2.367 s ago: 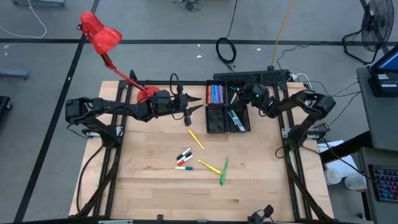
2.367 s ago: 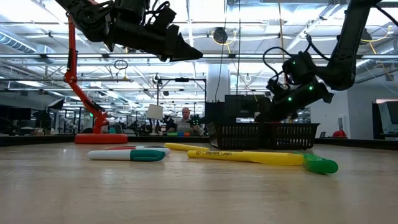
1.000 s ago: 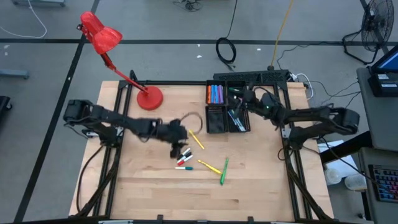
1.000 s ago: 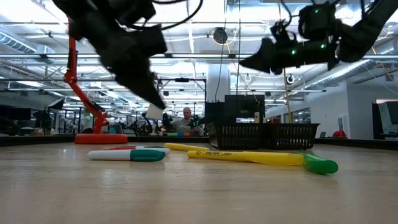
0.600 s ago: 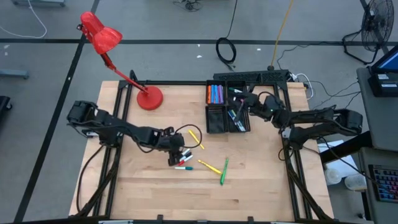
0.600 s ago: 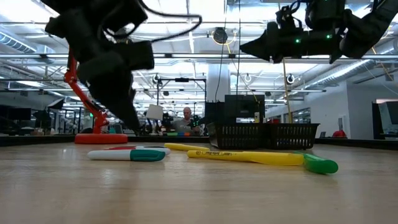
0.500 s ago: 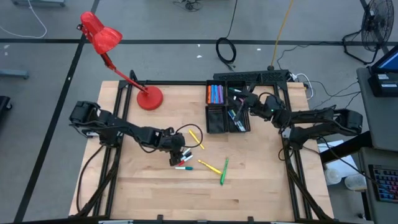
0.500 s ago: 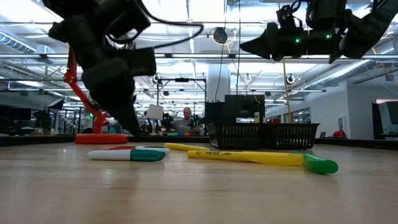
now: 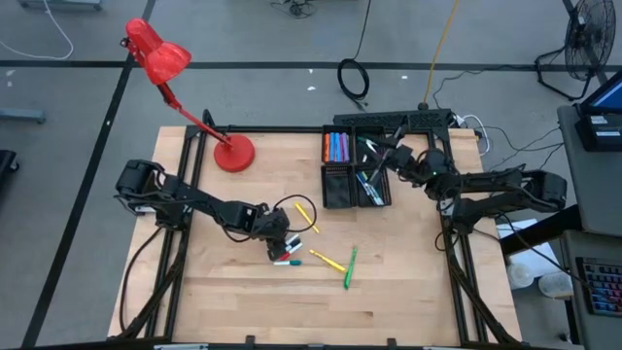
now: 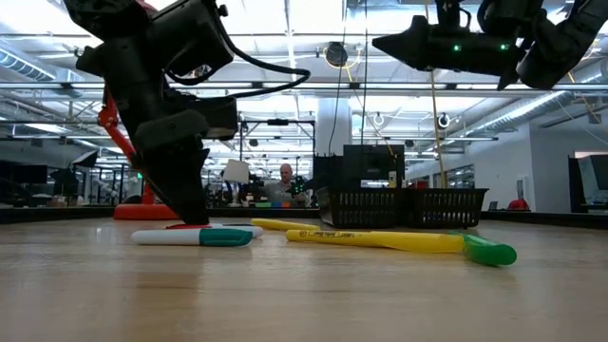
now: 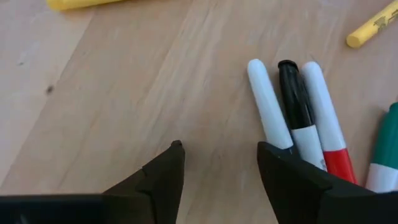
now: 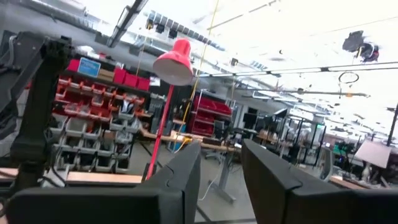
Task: Pick & Place Markers
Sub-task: Put the black and white highlighter pen into the top right black bin
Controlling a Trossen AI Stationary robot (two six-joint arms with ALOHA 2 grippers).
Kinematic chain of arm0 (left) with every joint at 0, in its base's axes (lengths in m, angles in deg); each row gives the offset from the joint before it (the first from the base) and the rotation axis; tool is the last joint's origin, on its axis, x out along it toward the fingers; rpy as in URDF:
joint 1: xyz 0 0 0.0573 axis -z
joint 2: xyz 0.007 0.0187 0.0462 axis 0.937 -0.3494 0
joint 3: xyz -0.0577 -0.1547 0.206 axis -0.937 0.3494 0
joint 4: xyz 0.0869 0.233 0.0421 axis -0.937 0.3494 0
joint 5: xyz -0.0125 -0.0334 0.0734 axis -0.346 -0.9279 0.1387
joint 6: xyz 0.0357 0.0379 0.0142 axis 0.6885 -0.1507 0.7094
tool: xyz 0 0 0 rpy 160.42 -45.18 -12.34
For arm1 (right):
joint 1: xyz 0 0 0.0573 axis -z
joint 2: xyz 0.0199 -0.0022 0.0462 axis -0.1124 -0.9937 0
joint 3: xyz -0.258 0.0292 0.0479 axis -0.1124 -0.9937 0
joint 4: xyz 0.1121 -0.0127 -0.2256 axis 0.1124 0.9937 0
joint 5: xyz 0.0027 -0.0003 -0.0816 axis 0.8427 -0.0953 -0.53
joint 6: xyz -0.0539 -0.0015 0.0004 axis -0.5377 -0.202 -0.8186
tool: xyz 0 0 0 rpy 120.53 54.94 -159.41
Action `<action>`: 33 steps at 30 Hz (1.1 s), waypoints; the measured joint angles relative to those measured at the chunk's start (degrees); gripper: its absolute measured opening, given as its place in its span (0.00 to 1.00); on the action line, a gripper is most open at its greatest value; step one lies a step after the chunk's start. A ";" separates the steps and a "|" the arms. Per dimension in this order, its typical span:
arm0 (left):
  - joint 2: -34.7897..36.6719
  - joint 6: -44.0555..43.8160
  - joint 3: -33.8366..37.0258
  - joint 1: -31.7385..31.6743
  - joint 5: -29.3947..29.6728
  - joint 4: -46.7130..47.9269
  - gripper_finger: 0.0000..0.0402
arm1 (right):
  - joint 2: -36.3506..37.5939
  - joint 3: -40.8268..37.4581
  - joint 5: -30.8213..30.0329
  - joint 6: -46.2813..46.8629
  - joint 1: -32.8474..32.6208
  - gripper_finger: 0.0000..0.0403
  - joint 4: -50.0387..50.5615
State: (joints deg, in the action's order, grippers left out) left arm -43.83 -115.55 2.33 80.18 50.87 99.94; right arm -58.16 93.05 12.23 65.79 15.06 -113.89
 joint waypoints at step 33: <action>0.95 -5.67 0.09 2.67 -6.06 -3.21 0.40 | 0.00 0.02 -0.01 1.97 0.13 0.26 1.83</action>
State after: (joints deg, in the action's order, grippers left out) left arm -42.88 -121.22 2.42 82.86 44.81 96.73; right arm -58.16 93.07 12.22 67.76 15.20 -112.06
